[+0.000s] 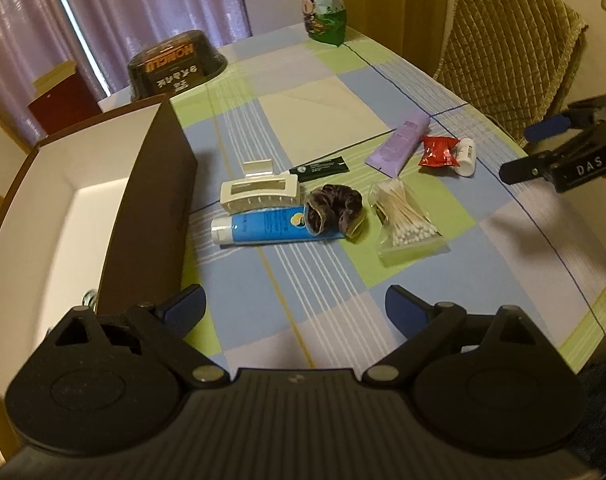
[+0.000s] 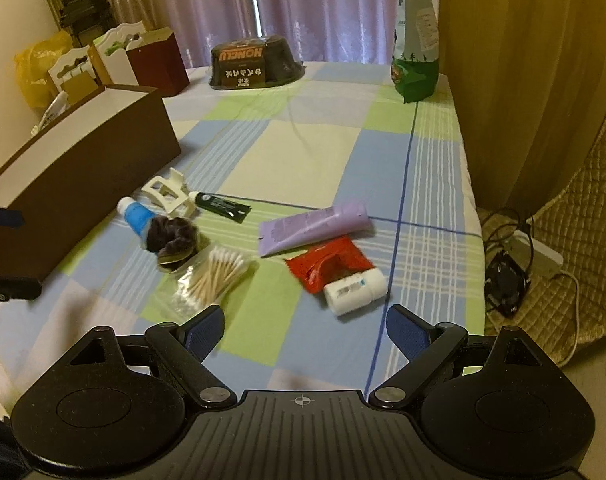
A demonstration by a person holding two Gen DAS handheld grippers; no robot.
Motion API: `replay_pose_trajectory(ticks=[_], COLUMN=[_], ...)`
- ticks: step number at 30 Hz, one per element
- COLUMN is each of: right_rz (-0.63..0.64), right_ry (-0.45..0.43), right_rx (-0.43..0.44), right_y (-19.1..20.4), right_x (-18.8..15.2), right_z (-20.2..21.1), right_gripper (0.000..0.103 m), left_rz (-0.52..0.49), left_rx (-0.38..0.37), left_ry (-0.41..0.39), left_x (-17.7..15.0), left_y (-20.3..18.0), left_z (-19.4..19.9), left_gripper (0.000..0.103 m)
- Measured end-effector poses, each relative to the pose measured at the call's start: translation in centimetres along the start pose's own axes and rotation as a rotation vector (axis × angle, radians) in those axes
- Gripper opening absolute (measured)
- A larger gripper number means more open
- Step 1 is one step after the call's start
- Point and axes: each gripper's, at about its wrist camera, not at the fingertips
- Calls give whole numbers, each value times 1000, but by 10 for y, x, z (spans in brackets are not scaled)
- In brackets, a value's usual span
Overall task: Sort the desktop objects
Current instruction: 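Grasp white pill bottle with right gripper while left gripper grasps cotton swab bag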
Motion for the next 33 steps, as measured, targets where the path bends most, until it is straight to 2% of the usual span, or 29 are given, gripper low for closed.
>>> replay_pose_trajectory(ticks=[4, 10, 13, 16, 21, 22, 23, 25, 30, 33], right_rz=[64, 157, 180, 199, 197, 197, 198, 201, 157, 125], right_ry=[20, 57, 72, 93, 87, 83, 82, 83, 100, 110], right_rx=[-10, 18, 34, 57, 95, 104, 109, 115, 122, 122], right_y=[-12, -31, -39, -45, -51, -52, -52, -52, -58, -61], right_x=[2, 6, 7, 8, 7, 7, 6, 4, -9, -18], right_z=[-22, -48, -59, -69, -79, -80, -79, -77, -60, -48], right_gripper=[91, 91, 91, 66, 66, 54, 47, 47, 47, 47], left_rz=[-3, 21, 44, 56, 58, 58, 58, 60, 73, 80], left_rx=[-41, -94, -109, -113, -134, -143, -152, -168, -187, -171], left_ry=[23, 55, 62, 68, 73, 74, 75, 78, 91, 103], left_x=[9, 17, 21, 24, 30, 31, 33, 35, 45, 51], left_y=[-7, -23, -28, -33, -44, -46, -49, -55, -71, -77], left_z=[-17, -41, -49, -54, -61, -63, -65, -70, -88, -103], left_gripper=[91, 83, 83, 83, 81, 79, 77, 70, 68, 65])
Point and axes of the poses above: each gripper's, at about its wrist camera, not at the fingertips, and z roughly against the way its jaws point, y to its left, x to its top, and after that the axes turned 5 degrees about z, right-handed
